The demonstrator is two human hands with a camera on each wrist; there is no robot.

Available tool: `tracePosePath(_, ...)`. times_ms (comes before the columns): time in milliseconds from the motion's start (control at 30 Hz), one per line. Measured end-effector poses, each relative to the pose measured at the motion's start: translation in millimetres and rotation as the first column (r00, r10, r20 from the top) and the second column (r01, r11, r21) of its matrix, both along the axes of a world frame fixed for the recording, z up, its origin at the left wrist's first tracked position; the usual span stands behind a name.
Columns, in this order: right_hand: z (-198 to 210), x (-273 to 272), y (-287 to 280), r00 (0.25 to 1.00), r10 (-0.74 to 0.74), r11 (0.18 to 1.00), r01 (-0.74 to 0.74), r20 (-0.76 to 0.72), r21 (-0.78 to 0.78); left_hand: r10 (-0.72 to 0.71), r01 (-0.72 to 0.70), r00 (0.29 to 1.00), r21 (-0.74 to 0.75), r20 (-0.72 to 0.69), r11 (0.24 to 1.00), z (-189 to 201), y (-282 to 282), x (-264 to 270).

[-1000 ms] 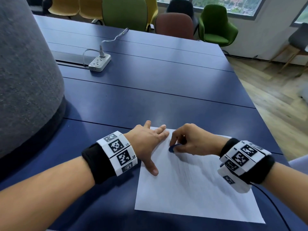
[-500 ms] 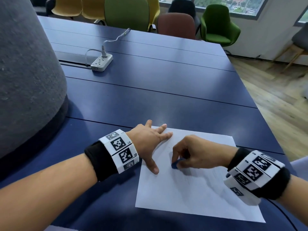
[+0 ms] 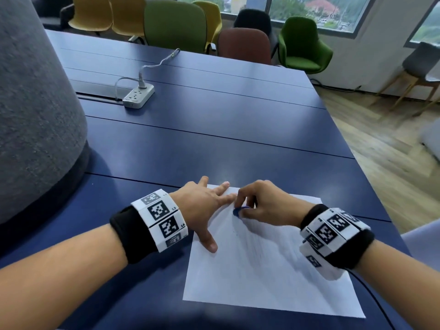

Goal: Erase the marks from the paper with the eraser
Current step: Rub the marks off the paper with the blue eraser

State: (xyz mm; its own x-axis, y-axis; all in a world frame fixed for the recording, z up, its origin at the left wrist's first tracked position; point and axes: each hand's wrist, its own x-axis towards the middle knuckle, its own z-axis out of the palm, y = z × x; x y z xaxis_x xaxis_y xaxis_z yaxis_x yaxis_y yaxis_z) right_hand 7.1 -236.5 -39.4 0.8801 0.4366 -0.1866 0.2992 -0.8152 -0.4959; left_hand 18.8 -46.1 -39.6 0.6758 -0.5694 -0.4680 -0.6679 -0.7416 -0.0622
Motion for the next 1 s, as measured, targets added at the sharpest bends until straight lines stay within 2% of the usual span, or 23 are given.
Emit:
tracePosePath(133,7,-10,6,0.984,0.125,0.991,-0.129,-0.127,-0.025,0.004,-0.004,1.0,0.017,-0.004,1.0,1,0,0)
tracePosePath(300,-1,17,3,0.998,-0.06,0.998,0.059,0.028,0.035,0.004,-0.004,1.0,0.01,0.018,1.0,2,3,0)
tracePosePath(367,-2,8,4,1.0,-0.027,0.998,0.027,0.004,0.053,0.001,-0.001,1.0,0.023,0.024,1.0,2,2,1)
tracePosePath(467,3,-4,6,0.99,0.068,0.997,-0.065,-0.125,0.027,0.008,-0.008,1.0,0.033,0.007,0.999,0,3,2)
tracePosePath(600,0,10,0,0.999,-0.039,0.999,0.039,0.011,0.023,0.02,-0.019,1.0,0.054,-0.019,0.998,1,4,2)
tracePosePath(667,-2,2,-1,1.0,-0.009,0.999,0.009,-0.014,0.037,0.021,-0.02,1.0,0.056,-0.023,0.998,2,4,3)
tracePosePath(767,2,-16,2,0.98,0.129,0.991,-0.131,-0.149,-0.005,0.027,-0.025,0.999,0.068,-0.032,0.997,2,3,2)
tracePosePath(800,3,-15,2,0.98,0.133,0.99,-0.137,-0.147,-0.023,0.03,-0.027,0.999,0.073,-0.035,0.997,3,3,2)
tracePosePath(933,-2,-2,-5,1.0,-0.009,1.0,0.009,0.016,0.005,0.036,-0.033,0.999,0.075,-0.039,0.997,3,2,1)
tracePosePath(1000,-3,-12,-5,0.999,0.032,0.998,-0.031,-0.031,0.047,0.037,-0.034,0.999,0.074,-0.036,0.997,3,2,1)
